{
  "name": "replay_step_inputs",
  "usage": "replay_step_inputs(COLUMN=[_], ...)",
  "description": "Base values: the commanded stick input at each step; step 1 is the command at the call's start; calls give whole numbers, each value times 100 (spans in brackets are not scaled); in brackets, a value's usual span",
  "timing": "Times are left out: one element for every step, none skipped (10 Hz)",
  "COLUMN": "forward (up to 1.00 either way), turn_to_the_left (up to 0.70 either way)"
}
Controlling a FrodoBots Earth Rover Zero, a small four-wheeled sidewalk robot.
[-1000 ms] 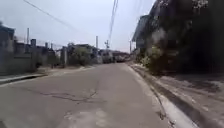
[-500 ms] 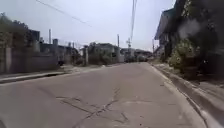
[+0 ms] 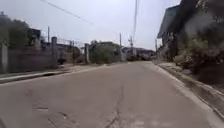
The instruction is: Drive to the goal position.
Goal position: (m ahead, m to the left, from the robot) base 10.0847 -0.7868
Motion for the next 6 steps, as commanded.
replay_step_inputs(forward=[100, 100, 100, 100, 100, 100], turn_to_the_left=[-39, -32, -11, -8, -29, -12])
